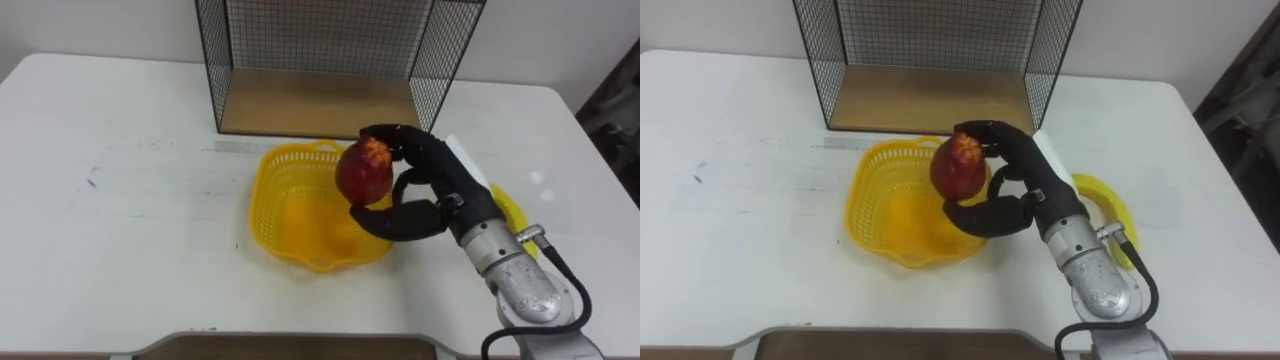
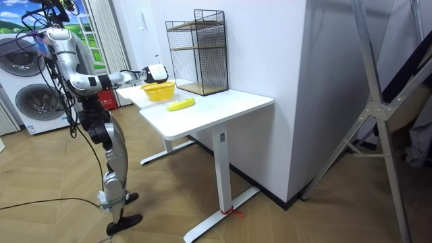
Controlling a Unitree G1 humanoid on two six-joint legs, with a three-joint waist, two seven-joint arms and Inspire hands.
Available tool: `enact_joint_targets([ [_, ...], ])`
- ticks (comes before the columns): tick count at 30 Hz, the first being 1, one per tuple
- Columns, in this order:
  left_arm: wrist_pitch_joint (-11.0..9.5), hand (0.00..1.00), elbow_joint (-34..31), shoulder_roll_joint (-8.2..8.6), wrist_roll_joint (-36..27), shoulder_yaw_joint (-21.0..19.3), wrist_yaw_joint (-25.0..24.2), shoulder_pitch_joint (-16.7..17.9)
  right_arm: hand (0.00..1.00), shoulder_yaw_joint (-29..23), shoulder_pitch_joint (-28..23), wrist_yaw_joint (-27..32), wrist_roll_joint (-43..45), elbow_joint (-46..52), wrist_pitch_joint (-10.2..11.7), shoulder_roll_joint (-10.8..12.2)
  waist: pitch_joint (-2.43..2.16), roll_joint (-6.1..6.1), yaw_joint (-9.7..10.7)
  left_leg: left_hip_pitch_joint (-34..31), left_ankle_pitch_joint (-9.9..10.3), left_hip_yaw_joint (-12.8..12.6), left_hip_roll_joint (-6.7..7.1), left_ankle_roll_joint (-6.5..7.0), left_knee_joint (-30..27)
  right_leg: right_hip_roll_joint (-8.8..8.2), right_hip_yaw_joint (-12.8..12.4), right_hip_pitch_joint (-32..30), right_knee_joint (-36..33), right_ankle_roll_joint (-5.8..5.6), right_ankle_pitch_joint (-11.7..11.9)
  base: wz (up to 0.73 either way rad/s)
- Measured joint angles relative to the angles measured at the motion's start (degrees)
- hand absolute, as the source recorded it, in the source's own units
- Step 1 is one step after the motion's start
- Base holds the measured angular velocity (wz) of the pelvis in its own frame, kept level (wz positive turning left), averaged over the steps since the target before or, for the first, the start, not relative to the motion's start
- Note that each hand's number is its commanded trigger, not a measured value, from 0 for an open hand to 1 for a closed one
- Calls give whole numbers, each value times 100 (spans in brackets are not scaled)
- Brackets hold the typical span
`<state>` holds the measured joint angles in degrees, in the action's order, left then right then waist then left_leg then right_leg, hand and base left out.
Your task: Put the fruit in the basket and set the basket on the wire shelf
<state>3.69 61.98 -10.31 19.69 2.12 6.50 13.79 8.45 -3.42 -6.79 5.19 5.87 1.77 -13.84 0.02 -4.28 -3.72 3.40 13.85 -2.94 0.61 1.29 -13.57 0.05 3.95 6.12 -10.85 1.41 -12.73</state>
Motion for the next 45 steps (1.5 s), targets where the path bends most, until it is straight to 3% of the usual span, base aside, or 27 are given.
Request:
enact_joint_targets([
  [11,-5,0,-10,-42,1,129,1,-56,0,162,0,-16,9,195,-5,4,36,51,18,-27,0,7,3,0,-2,-3,32,30,10,0,0,0],
  [25,-6,0,-6,-65,1,132,2,-38,0,47,1,-12,-90,190,-5,-4,37,54,52,0,0,6,4,0,-9,-2,26,62,12,0,0,0],
  [34,-2,0,-6,-63,5,-89,1,27,0,-786,45,491,-96,179,-5,-68,37,67,179,9,0,58,10,0,-37,-7,72,84,12,0,0,3],
  [38,-1,0,-9,-6,70,-236,1,157,0,-1235,54,912,-46,180,-5,-124,10,68,275,25,0,39,8,0,-15,-5,60,80,12,0,0,-2],
  [40,0,0,-9,26,76,-401,1,171,0,-1435,55,1108,-45,170,-4,-200,9,61,330,27,0,48,11,0,-13,-6,74,75,11,0,0,2],
  [42,0,0,-10,23,76,-473,2,174,0,-1683,64,1426,-49,25,-1,-419,4,40,338,41,0,60,15,1,-10,-7,74,79,12,-1,0,2],
  [45,4,0,-13,22,81,-540,2,189,0,-1892,68,1848,-43,-261,-2,-482,12,-21,337,55,0,55,9,1,-6,-2,58,81,16,0,0,-2],
])
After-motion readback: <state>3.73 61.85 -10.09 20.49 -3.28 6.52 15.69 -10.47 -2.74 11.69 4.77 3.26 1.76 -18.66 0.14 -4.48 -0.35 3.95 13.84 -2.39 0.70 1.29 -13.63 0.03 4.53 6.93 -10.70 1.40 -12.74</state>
